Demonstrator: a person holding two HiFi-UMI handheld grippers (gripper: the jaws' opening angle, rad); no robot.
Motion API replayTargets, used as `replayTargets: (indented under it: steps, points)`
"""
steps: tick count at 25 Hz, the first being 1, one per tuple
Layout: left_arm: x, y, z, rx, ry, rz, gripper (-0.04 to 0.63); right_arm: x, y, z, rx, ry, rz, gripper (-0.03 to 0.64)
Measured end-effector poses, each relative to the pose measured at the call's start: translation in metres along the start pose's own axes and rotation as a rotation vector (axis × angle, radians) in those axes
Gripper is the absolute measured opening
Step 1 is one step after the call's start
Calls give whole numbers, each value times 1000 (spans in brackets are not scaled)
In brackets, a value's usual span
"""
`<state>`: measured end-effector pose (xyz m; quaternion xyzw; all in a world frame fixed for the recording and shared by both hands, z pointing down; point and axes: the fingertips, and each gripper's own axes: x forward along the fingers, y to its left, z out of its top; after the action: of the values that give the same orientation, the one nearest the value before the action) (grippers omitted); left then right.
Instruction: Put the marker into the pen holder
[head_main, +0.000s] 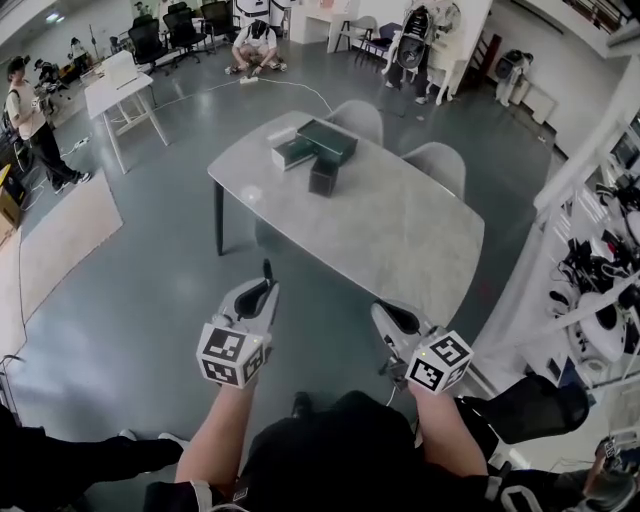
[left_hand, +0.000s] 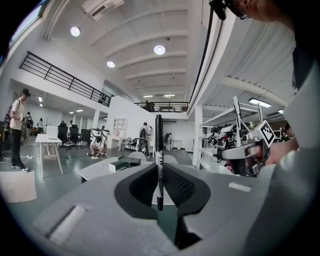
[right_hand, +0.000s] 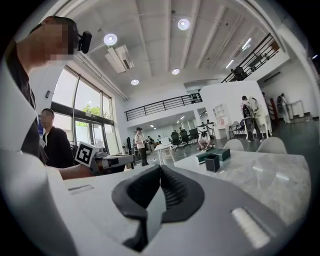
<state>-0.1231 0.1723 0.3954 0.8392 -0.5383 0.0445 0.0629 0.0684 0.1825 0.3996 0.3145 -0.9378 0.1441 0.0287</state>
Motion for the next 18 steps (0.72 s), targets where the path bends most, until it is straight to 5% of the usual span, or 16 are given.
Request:
replayTargets:
  steps: [9, 18]
  points:
    - [52, 47, 2, -2, 11, 12, 40, 78, -40, 14, 41, -9, 57, 3]
    - [172, 107, 18, -6, 31, 37, 40, 175, -148, 46, 48, -5, 106, 3]
